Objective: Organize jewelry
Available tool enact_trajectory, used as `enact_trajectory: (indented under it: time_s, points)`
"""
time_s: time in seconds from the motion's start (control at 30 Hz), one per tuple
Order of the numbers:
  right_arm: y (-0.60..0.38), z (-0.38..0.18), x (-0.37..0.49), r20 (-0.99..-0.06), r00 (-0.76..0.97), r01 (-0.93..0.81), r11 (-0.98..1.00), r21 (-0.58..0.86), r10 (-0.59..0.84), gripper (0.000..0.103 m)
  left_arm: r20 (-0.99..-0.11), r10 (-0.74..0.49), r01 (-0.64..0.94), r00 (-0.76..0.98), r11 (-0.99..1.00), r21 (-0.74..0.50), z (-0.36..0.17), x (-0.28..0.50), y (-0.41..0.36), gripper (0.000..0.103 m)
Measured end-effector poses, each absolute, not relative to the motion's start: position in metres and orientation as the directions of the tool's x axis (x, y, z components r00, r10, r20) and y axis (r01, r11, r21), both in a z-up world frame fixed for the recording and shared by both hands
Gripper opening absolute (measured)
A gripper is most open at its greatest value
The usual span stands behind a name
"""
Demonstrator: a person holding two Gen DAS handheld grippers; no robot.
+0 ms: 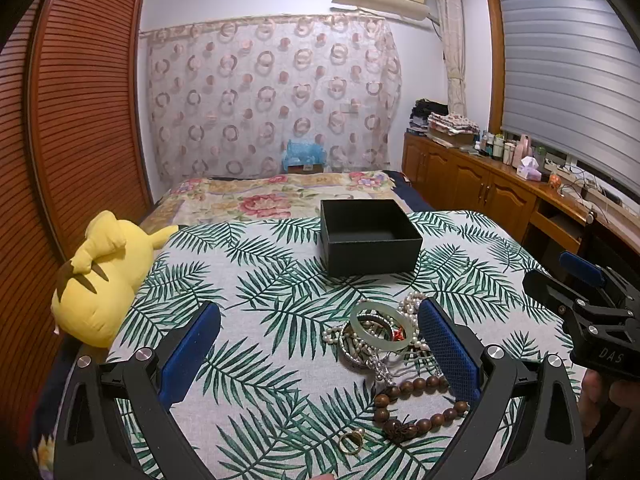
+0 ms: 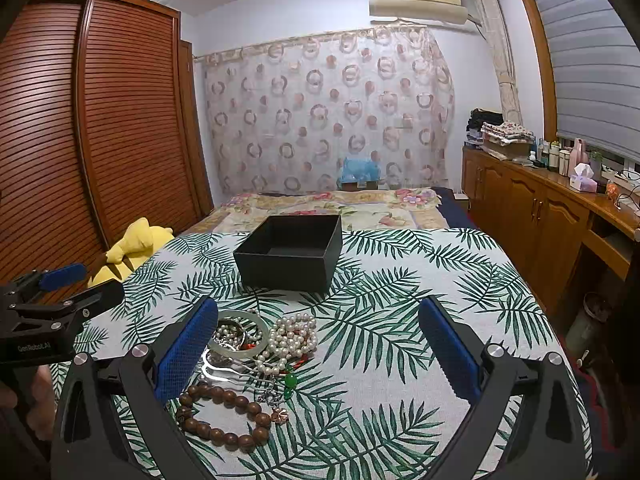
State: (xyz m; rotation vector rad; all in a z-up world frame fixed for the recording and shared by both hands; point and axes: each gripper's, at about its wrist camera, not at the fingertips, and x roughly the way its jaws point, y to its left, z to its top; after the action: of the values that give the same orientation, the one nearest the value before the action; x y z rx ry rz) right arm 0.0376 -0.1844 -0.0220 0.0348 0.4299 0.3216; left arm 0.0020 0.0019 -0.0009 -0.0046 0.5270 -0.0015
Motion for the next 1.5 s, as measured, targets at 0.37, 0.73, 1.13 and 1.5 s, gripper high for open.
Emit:
enact_trajectory:
  time_s: [0.37, 0.73, 1.13, 1.5]
  points:
    - [-0.185, -0.022, 0.037, -0.405, 0.859, -0.298, 0.949, 0.101, 0.313, 0.100, -0.501, -0.002, -0.001, 0.866, 1.000, -0.006, 0.000, -0.001, 0.002, 0.095]
    - [-0.185, -0.022, 0.037, -0.405, 0.859, -0.299, 0.949, 0.100, 0.313, 0.100, -0.500, -0.003, 0.000, 0.866, 1.000, -0.007, 0.000, -0.001, 0.002, 0.095]
    - [-0.184, -0.023, 0.037, -0.406, 0.858, -0.300, 0.949, 0.101, 0.314, 0.100, -0.503, -0.004, 0.000, 0.864, 1.000, -0.008, 0.006, -0.002, 0.003, 0.095]
    - [-0.181, -0.032, 0.037, -0.428, 0.838, -0.326, 0.939, 0.106, 0.339, 0.100, -0.542, -0.015, 0.017, 0.840, 1.000, -0.001, -0.014, 0.007, 0.003, 0.095]
